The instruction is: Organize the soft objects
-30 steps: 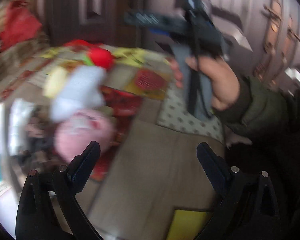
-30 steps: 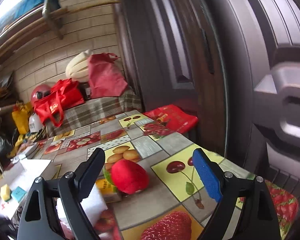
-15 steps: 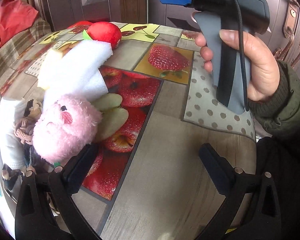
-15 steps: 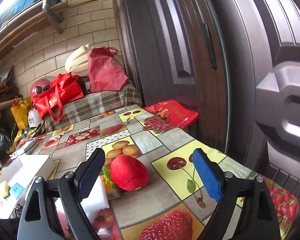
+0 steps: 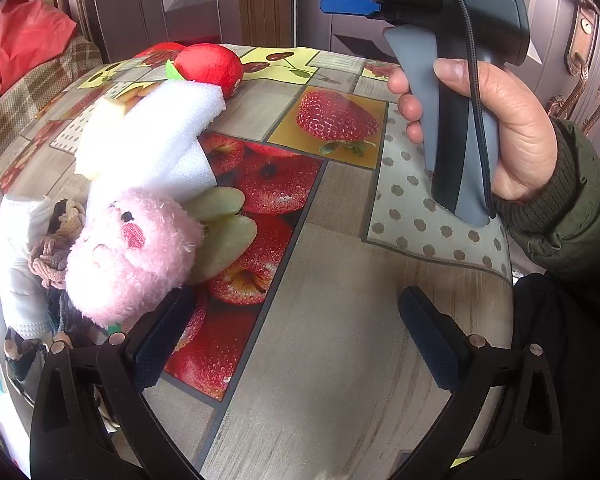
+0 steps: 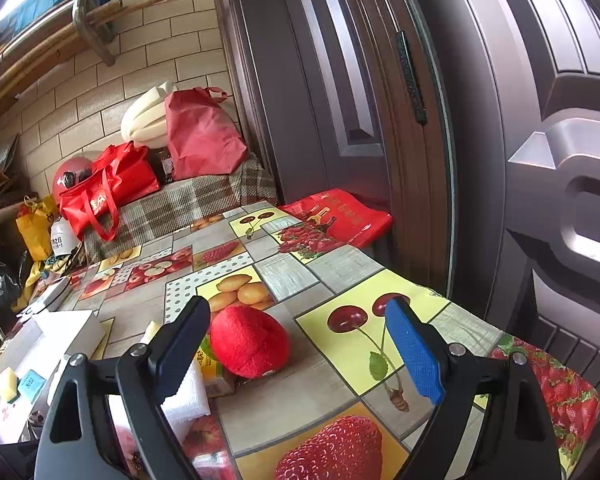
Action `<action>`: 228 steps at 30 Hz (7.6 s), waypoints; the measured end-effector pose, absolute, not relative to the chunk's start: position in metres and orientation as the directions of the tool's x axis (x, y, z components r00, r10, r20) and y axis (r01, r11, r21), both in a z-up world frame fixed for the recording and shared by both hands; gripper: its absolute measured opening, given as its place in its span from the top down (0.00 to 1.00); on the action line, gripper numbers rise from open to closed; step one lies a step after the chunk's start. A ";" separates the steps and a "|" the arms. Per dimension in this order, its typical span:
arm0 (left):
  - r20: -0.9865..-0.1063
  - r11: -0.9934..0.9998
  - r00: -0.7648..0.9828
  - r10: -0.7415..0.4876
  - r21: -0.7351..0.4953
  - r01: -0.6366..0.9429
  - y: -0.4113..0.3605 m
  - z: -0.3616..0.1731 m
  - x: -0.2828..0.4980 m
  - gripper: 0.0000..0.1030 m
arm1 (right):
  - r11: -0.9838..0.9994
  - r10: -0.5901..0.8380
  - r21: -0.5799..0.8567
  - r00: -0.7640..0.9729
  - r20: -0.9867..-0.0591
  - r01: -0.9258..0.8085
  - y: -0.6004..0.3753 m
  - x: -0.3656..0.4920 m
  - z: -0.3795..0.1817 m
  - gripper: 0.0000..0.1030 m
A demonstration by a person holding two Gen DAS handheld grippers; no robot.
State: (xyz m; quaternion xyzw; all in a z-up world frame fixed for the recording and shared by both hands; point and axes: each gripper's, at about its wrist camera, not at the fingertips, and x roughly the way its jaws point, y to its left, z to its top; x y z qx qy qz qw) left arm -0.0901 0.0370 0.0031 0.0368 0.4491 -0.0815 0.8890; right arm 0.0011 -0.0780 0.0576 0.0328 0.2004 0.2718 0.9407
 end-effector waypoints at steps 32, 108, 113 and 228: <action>-0.804 0.984 0.585 -0.112 -0.008 0.178 0.037 0.003 -0.090 0.01 | 0.847 0.528 0.156 0.770 -0.357 -0.509 -0.075 0.001 0.058 0.13; -0.676 0.993 0.733 0.081 -0.010 -0.119 0.081 0.051 -0.100 0.01 | 0.828 0.560 0.271 0.733 -0.385 -0.490 -0.084 0.007 0.052 0.13; -0.722 0.990 0.682 0.112 0.020 -0.142 0.078 0.024 -0.082 0.02 | 0.817 0.577 0.286 0.698 -0.426 -0.501 -0.080 0.012 0.048 0.13; -0.275 0.824 0.828 0.488 -0.167 -0.541 0.159 0.058 -0.265 0.47 | 0.496 0.836 -0.007 0.480 -0.266 -0.868 0.011 -0.121 0.067 0.43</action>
